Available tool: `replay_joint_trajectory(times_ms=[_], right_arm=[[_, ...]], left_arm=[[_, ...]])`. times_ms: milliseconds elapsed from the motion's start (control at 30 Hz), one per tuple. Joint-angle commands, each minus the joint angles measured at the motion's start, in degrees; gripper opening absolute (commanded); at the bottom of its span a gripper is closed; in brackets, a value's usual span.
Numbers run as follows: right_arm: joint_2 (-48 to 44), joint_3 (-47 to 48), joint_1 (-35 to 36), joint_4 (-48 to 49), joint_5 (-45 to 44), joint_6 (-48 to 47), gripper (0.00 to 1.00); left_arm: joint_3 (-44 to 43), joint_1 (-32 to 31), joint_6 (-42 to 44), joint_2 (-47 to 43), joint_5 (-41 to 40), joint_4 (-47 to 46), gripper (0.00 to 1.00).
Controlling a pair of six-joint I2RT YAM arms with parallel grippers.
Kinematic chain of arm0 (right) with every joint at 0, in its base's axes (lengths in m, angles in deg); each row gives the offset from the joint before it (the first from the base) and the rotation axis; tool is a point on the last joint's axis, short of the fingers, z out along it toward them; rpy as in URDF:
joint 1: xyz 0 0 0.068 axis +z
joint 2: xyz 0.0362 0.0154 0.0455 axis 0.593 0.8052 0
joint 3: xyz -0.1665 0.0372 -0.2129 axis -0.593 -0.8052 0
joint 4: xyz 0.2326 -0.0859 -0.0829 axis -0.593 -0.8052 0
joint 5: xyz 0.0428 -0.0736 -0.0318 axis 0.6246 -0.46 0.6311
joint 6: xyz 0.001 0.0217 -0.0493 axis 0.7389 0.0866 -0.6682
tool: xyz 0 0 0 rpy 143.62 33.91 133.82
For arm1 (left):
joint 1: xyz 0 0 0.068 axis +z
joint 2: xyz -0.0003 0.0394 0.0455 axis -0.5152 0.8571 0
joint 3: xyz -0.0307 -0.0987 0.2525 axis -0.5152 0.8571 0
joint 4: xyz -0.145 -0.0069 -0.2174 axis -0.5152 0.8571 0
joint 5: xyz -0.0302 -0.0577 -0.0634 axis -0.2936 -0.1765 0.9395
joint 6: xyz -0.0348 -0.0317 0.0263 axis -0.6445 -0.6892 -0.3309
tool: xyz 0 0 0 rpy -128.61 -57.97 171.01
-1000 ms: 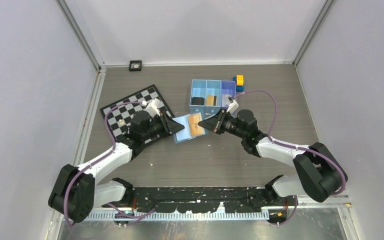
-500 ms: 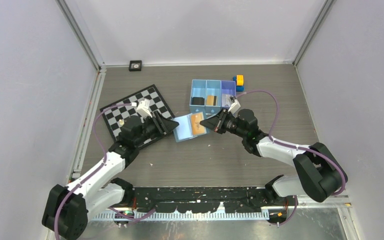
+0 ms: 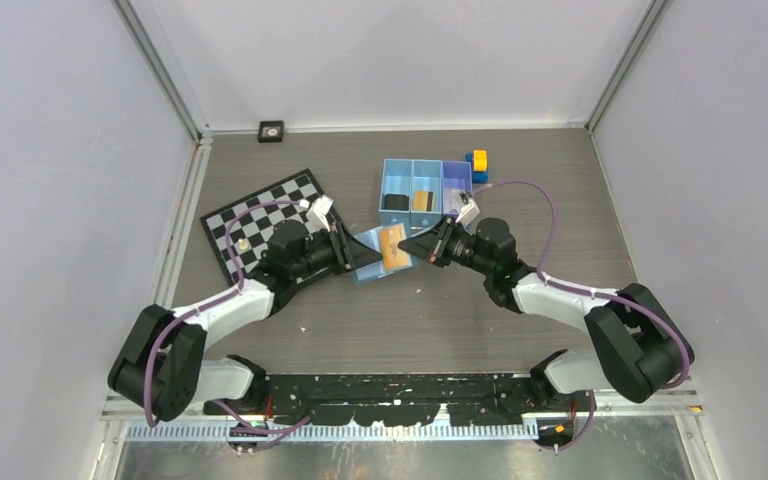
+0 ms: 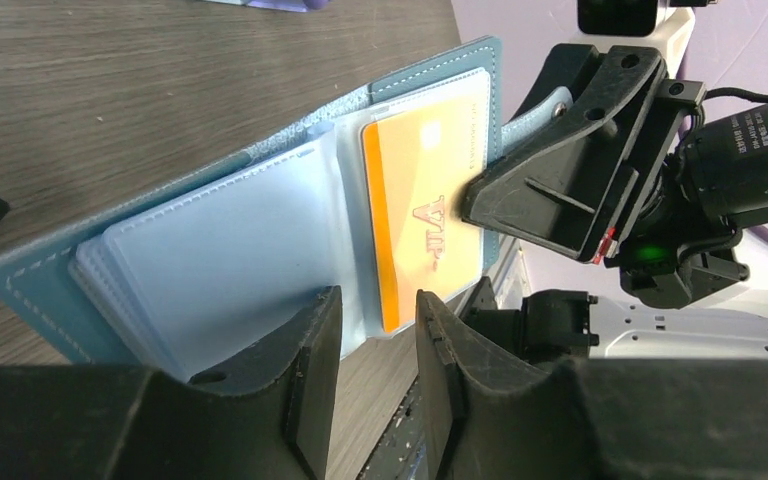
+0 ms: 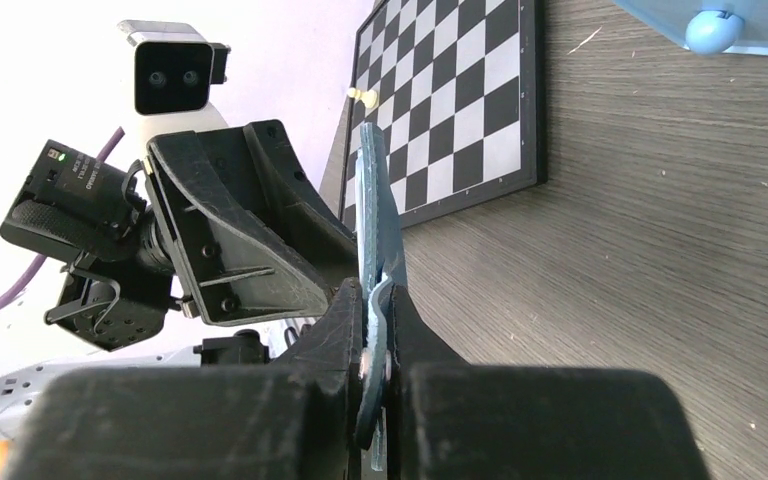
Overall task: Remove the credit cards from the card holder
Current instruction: Remove the credit card from the card holder.
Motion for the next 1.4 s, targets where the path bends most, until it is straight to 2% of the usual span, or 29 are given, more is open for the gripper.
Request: replay_joint_trajectory(times_ms=[0, 233, 467, 633, 767, 1033, 1133, 1167, 1300, 1367], right_arm=[[0.43, -0.02, -0.24, 7.62, 2.69, 2.38, 0.01], [2.33, 0.14, -0.18, 10.71, 4.64, 4.21, 0.01], [3.95, 0.41, -0.16, 12.28, 5.59, 5.16, 0.01], [4.97, 0.94, -0.2, 11.22, 5.81, 4.72, 0.01], [6.9, 1.47, -0.15, 10.99, 6.18, 5.08, 0.01], [8.66, 1.99, -0.16, 11.07, 6.64, 5.34, 0.02], [8.75, 2.34, -0.18, 9.44, 6.4, 4.65, 0.02], [8.75, 2.59, -0.12, 8.46, 6.38, 4.09, 0.02], [9.18, 2.96, 0.93, 7.94, 6.13, 2.67, 0.04], [9.8, 3.13, 1.37, 9.3, 6.83, 3.18, 0.03]], left_arm=[[-2.67, -0.13, -2.26, 1.8, 4.52, -5.8, 0.35], [-2.3, -0.04, -4.83, 3.31, 6.15, -9.35, 0.36], [-2.21, 0.08, -8.46, 6.17, 9.21, -15.52, 0.31], [-0.22, 1.01, -11.43, 5.53, 10.32, -22.88, 0.31], [0.75, 1.36, -12.8, 4.38, 11.46, -27.23, 0.22], [2.33, 1.96, -14.84, 3.19, 11.38, -32.09, 0.17], [2.85, 2.32, -15.33, 2.69, 11.25, -33.51, 0.02], [2.91, 2.37, -15.48, 2.54, 11.24, -33.66, 0.01], [2.94, 2.42, -15.62, 2.65, 11.3, -33.76, 0.0], [2.91, 2.5, -15.77, 2.85, 11.27, -33.92, 0.03]])
